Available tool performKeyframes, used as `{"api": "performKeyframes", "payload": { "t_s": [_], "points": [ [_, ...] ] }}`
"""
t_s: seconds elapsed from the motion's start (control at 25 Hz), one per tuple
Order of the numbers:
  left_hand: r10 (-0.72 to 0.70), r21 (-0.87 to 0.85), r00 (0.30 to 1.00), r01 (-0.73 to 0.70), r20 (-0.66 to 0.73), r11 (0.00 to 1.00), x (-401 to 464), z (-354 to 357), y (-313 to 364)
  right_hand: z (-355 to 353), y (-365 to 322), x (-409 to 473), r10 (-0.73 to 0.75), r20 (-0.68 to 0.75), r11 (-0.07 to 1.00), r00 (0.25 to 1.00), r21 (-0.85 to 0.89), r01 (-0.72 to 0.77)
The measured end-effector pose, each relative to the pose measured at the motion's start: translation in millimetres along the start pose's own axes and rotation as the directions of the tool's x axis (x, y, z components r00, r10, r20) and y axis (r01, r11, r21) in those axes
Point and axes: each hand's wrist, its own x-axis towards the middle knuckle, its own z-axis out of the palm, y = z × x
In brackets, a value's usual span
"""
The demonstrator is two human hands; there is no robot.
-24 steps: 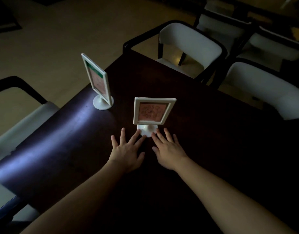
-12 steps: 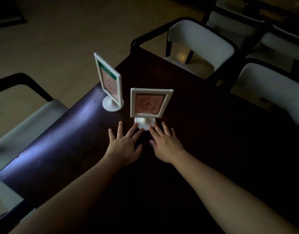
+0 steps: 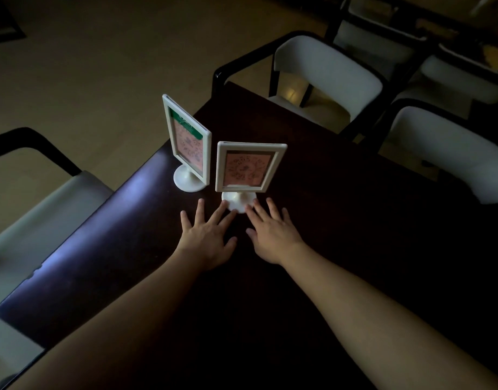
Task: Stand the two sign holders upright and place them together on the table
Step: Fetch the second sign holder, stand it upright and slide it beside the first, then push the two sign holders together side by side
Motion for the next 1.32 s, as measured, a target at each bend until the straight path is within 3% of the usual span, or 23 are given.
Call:
{"api": "performKeyframes", "payload": {
  "t_s": [0.4, 0.84, 1.08, 1.32],
  "points": [
    [0.037, -0.039, 0.999, -0.036, 0.028, 0.999, -67, -28, -47, -6, -36, -88, 0.026, -0.049, 0.988, 0.998, 0.153, -0.018],
    [0.055, -0.088, 0.97, -0.078, -0.237, 0.993, -185, -109, -13, -48, -44, -216, -0.009, -0.261, 0.98, 0.965, 0.188, 0.06],
    [0.128, -0.11, 0.94, -0.17, -0.317, 0.979, -183, -171, -6, -92, -59, -219, -0.017, -0.383, 0.985, 0.924, 0.15, 0.08],
    [0.195, -0.124, 0.892, -0.266, -0.408, 0.956, -124, -229, -51, -139, -74, -168, 0.063, -0.436, 0.99, 0.897, 0.144, 0.0]
  ]
}}
